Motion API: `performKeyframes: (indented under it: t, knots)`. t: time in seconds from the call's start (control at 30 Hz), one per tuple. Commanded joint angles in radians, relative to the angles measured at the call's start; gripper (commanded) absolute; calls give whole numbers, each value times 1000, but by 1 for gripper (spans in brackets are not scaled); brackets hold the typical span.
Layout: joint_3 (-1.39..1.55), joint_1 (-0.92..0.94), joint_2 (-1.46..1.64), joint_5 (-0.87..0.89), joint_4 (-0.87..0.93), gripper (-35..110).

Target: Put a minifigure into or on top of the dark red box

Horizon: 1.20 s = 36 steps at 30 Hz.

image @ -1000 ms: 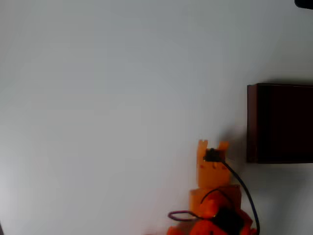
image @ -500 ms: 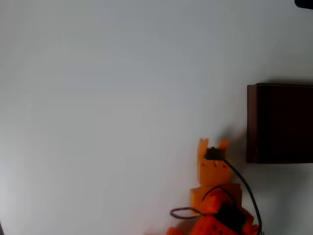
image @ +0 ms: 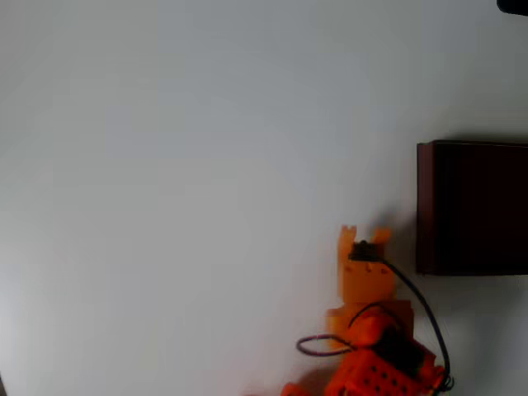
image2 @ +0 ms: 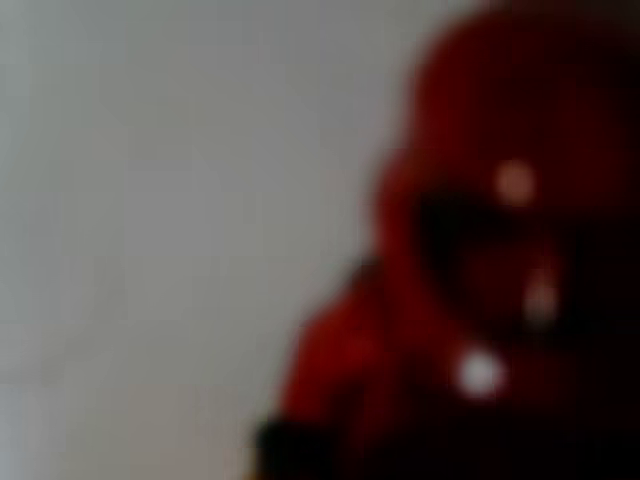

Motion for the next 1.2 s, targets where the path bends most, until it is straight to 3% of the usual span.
performKeyframes:
  t: [0.0,0.27,0.4,0.7,1.17]
  knots:
    - [-40,17,-18,8,5,5]
    - [-58,12,-43,15,9,0]
    - [-170,8,5,-26,121,0]
    - [-617,2,-110,-149,359,0]
    - [-1529,123,-778,-224,580,0]
